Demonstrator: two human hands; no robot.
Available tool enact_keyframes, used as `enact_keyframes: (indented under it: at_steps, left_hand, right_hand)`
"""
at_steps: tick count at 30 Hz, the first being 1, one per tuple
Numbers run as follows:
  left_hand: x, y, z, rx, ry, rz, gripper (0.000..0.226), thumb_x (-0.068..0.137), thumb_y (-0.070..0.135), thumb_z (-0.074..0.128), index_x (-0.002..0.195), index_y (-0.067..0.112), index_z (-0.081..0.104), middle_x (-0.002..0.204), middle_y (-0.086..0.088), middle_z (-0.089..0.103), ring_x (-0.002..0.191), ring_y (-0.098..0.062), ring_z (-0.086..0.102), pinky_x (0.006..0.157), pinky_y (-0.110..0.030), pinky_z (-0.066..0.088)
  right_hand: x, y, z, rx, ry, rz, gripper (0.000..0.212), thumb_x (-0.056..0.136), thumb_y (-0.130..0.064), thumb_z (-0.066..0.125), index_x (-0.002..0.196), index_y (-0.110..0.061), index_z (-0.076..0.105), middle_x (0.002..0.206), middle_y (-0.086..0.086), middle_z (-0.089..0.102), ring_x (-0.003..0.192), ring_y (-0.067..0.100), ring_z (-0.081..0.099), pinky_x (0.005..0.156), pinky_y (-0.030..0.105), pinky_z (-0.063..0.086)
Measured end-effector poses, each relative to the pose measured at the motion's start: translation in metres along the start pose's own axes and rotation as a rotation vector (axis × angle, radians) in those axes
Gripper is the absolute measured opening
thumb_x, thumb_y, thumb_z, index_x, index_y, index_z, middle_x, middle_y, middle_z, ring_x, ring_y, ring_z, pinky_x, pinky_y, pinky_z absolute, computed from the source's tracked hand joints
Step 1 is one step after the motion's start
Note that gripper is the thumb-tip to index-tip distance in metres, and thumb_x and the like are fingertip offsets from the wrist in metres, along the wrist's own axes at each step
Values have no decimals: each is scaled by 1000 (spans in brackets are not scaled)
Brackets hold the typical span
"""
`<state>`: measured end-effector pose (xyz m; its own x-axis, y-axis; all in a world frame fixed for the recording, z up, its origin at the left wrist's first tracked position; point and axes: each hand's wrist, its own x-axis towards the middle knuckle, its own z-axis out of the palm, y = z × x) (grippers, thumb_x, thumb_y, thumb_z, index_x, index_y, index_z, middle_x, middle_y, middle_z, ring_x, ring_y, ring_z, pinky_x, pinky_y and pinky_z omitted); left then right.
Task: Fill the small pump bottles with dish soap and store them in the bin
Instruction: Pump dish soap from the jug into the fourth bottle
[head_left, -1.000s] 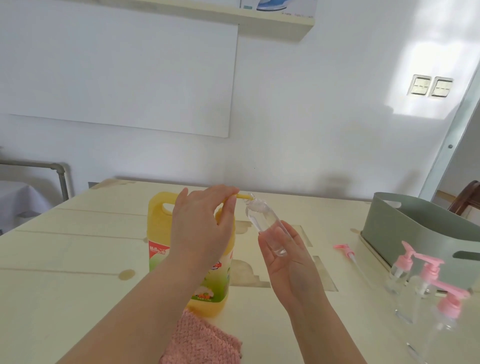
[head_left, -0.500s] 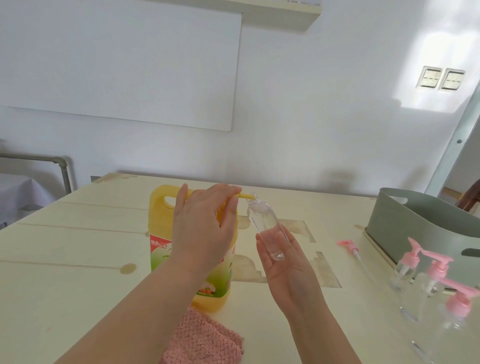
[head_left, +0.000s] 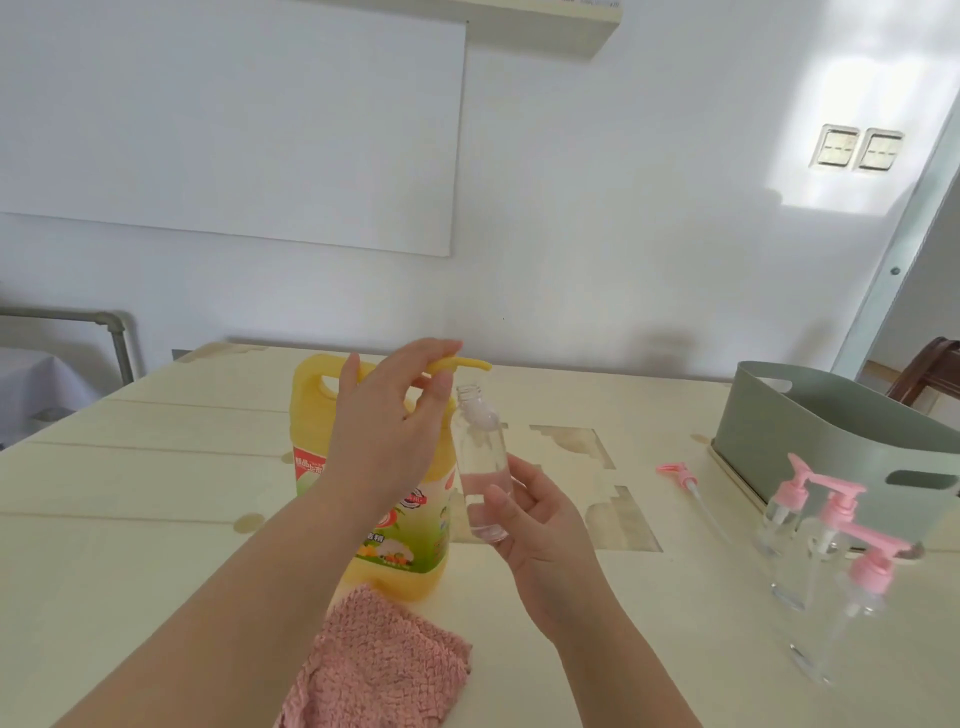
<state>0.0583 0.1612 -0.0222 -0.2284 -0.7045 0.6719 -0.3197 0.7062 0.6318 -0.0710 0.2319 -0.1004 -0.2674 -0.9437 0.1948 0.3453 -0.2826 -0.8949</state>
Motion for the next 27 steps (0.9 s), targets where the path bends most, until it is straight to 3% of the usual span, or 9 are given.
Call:
enact_keyframes:
  at_steps: [3,5,7,11,14,16,19,22,27]
  left_hand:
    - [-1,7,-10,-170,-53,-62,33,101,27,35,116,54,47,105,41,46,98,27,37,118,-38,12]
    - [-4,8,-13,-223,-44,-75,35,101,27,34,125,50,46,111,43,42,109,23,37,115,-25,20]
    - [-14,5,-10,-212,28,-81,35,100,26,38,130,42,47,118,34,46,113,14,40,103,-10,27]
    - [-46,-5,6,2,254,90,33,86,30,45,115,25,60,114,12,52,108,-5,48,91,-19,37]
    - [-69,-3,26,-21,85,104,31,81,38,45,104,30,64,102,18,53,95,1,51,79,-9,37]
    - [-80,0,40,-55,-84,55,27,79,46,47,103,40,59,101,23,54,95,3,52,79,-11,39]
    - [-84,7,57,-299,-263,-184,39,71,55,62,108,42,56,105,24,59,98,8,55,84,-16,42]
    - [-81,10,69,-418,-365,-317,47,71,41,77,113,38,56,107,19,63,96,9,58,85,-16,43]
    - [-84,9,87,-434,-440,-340,34,73,25,79,101,35,60,98,18,69,95,5,61,83,-16,42]
  right_hand:
    - [-6,3,0,11,-11,10,93,48,-46,93,125,-9,56,107,13,72,88,25,70,78,34,56]
    - [-11,4,-3,25,12,17,97,44,-47,93,124,-8,56,106,9,72,90,24,70,74,30,55]
    - [-15,3,-8,37,19,18,99,43,-46,94,123,-5,55,107,9,72,91,26,69,71,28,55]
    - [-23,-1,-20,27,32,12,99,43,-44,95,123,-2,55,113,12,70,97,29,69,70,29,55]
    - [-29,-5,-31,3,36,4,97,43,-41,95,121,-1,55,113,12,70,97,29,69,72,31,56]
    - [-33,-6,-39,-31,54,9,95,44,-40,96,121,-3,55,113,13,69,101,31,68,77,36,57]
    - [-38,-6,-51,-98,84,5,88,48,-40,95,120,-6,58,114,13,68,103,32,67,90,48,54]
    - [-45,-5,-64,-172,71,15,72,58,-30,91,119,-8,60,114,10,69,102,31,67,90,46,54]
    - [-58,-1,-85,-276,85,72,48,72,-15,78,117,-14,63,114,10,70,103,29,67,85,39,55]
